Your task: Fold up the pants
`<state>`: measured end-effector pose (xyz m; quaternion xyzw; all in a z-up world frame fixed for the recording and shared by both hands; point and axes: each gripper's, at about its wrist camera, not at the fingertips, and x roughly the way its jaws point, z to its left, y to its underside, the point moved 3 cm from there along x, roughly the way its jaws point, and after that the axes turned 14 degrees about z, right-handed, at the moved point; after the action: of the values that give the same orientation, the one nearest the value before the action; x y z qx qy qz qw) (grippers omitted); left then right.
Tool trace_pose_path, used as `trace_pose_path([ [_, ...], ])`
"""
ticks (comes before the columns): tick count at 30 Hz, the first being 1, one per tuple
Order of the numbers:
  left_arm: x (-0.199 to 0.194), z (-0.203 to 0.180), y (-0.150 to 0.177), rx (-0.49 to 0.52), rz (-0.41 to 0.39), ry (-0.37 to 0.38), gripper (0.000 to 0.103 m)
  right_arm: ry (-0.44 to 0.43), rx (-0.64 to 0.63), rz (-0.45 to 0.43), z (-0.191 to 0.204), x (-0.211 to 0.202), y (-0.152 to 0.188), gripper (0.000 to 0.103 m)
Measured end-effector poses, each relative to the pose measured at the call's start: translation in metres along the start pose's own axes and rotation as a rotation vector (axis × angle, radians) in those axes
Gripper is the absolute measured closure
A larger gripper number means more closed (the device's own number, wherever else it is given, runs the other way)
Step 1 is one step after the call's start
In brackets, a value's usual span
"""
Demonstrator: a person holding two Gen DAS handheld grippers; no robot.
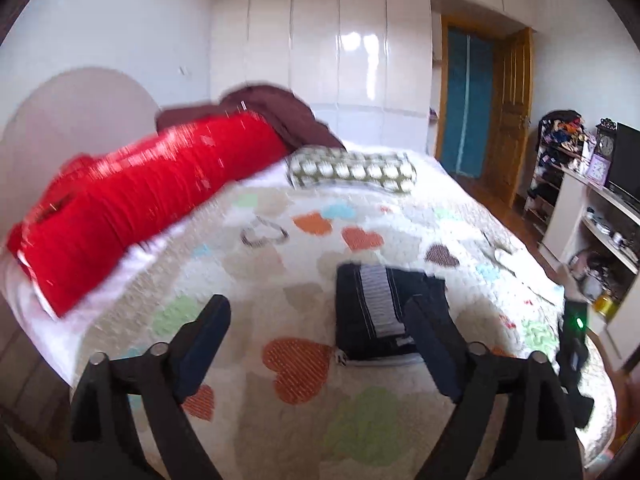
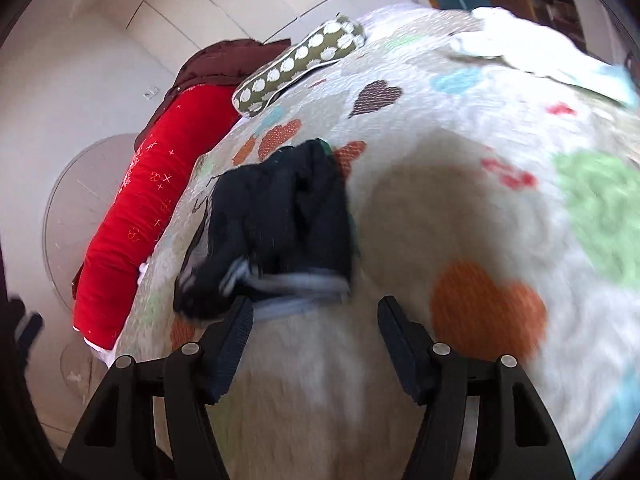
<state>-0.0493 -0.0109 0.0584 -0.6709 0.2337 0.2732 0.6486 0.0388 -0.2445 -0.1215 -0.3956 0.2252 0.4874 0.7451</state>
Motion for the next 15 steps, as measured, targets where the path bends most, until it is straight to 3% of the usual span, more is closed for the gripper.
trace_pose_path([
  [6,-0.046,0.004,0.003,0.000,-0.099,-0.061,0.003,0.031,0.000,-0.060,0.012,-0.033,0.027,0.034],
  [12,-0.079,0.010,0.016,-0.016,-0.108,-0.086,0.000,0.181,-0.108,-0.171,0.056,-0.076,0.060,0.031],
  [15,-0.076,0.006,0.018,0.003,-0.116,-0.109,0.000,0.233,-0.172,-0.201,0.072,-0.087,0.072,0.027],
])
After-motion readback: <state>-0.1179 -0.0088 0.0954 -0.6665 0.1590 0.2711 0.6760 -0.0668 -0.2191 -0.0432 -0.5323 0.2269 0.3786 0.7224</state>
